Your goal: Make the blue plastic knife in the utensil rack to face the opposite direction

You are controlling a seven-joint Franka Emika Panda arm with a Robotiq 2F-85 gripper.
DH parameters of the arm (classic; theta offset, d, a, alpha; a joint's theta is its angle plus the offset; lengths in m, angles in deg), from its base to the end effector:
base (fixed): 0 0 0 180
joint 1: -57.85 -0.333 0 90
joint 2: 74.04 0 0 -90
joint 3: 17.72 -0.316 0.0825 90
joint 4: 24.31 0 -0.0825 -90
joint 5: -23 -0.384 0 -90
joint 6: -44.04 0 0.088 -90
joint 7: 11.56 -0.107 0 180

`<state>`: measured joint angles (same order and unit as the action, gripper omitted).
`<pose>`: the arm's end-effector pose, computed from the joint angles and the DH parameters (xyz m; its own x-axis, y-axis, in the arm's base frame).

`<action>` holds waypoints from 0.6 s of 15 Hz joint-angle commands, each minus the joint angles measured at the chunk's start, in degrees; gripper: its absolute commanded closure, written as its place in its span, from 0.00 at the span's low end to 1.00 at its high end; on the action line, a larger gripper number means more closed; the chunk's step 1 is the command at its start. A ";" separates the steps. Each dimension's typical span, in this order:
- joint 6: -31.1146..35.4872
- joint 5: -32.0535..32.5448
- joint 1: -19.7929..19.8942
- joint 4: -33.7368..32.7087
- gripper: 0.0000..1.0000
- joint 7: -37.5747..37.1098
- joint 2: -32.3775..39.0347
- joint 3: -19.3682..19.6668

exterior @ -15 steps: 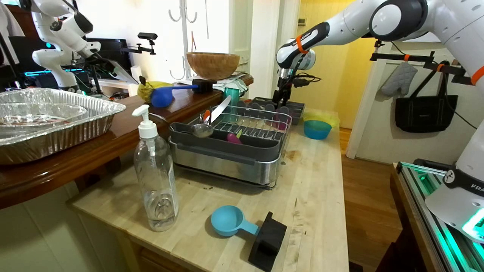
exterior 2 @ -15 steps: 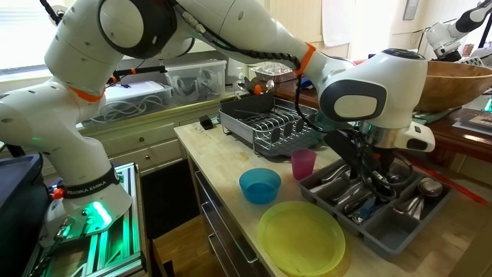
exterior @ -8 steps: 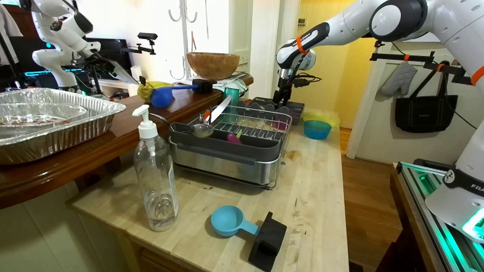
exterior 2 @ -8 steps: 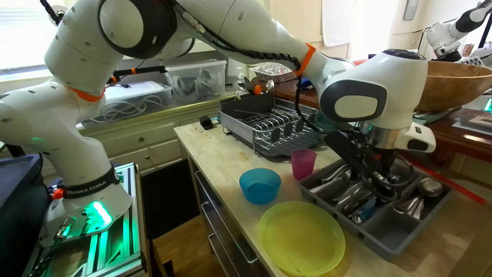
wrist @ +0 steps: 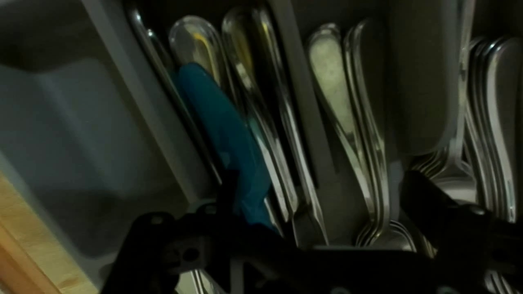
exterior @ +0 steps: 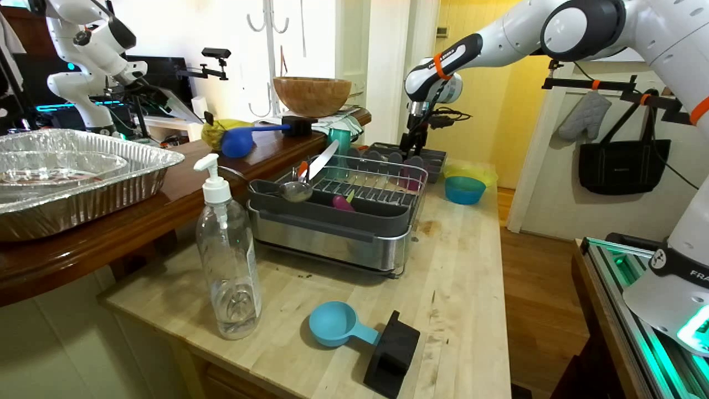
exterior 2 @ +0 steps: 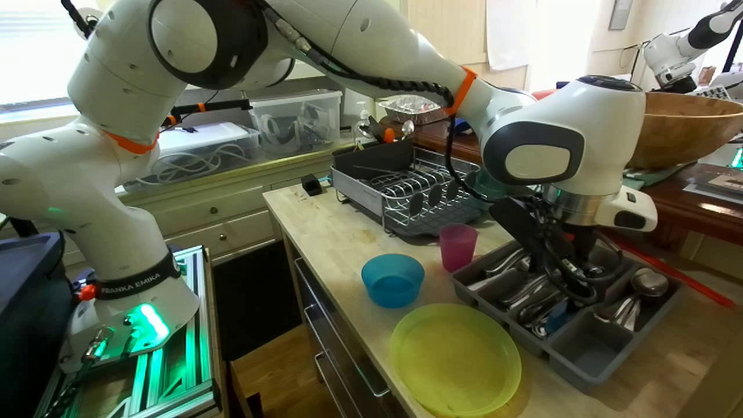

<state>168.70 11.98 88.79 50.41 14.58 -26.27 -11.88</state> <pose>0.6159 -0.4284 0.2463 0.9639 -0.2556 0.0740 -0.2515 -0.9659 -0.0607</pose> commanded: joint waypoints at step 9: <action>-2.53 0.10 -1.12 -1.09 0.00 -5.59 0.21 -0.55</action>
<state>168.30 11.97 88.14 50.05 11.04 -26.31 -12.23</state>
